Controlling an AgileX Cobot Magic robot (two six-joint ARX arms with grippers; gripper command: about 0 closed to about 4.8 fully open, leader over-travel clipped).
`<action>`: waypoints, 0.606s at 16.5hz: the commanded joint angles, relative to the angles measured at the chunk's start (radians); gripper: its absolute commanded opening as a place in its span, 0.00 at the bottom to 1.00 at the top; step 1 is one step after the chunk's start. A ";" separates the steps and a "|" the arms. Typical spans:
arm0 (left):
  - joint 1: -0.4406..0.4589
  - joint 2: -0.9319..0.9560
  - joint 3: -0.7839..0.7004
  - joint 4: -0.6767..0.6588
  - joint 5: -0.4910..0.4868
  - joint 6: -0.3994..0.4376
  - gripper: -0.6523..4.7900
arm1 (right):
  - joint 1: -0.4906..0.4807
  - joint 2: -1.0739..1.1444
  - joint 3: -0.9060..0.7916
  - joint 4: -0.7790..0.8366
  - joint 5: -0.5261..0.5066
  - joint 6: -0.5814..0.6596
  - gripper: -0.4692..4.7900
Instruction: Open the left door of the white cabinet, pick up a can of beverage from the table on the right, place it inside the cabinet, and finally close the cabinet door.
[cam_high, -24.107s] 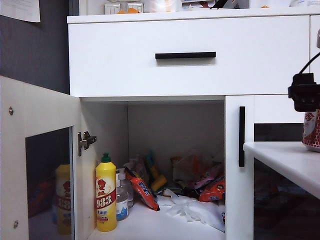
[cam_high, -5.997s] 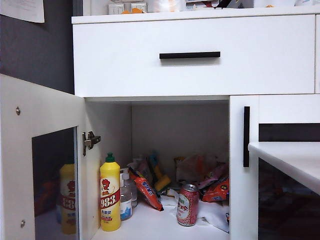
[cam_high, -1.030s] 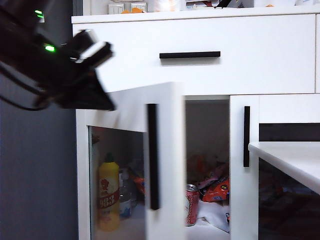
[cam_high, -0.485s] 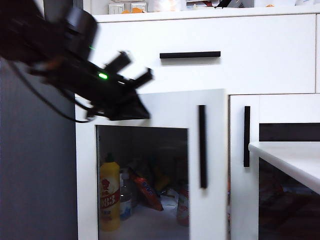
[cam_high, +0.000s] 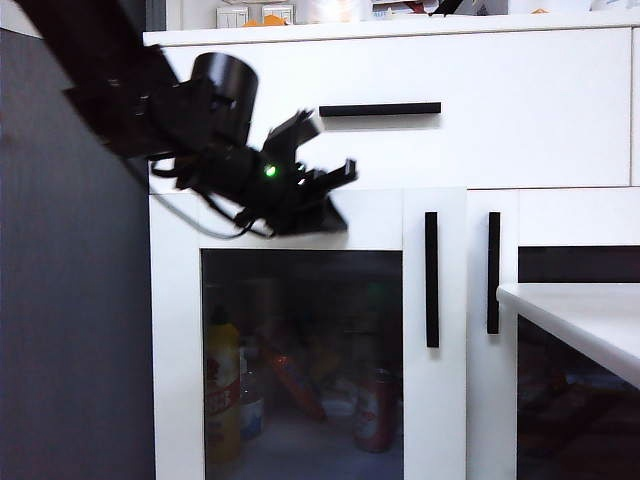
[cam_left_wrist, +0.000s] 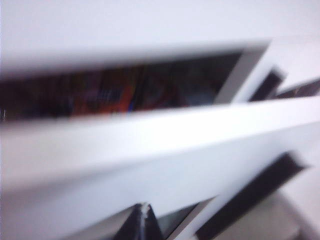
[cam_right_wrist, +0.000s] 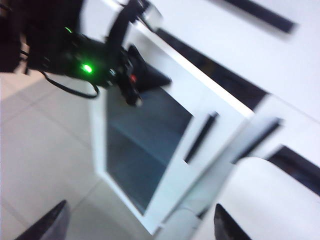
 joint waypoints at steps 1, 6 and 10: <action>0.001 0.053 0.101 0.045 -0.060 0.014 0.11 | -0.001 -0.002 0.003 0.005 0.065 -0.002 0.79; 0.001 0.130 0.183 0.043 -0.097 0.057 0.11 | -0.001 -0.003 0.003 -0.015 0.109 -0.018 0.79; 0.001 0.130 0.181 0.028 -0.127 0.057 0.11 | -0.001 -0.003 0.003 -0.011 0.109 -0.018 0.79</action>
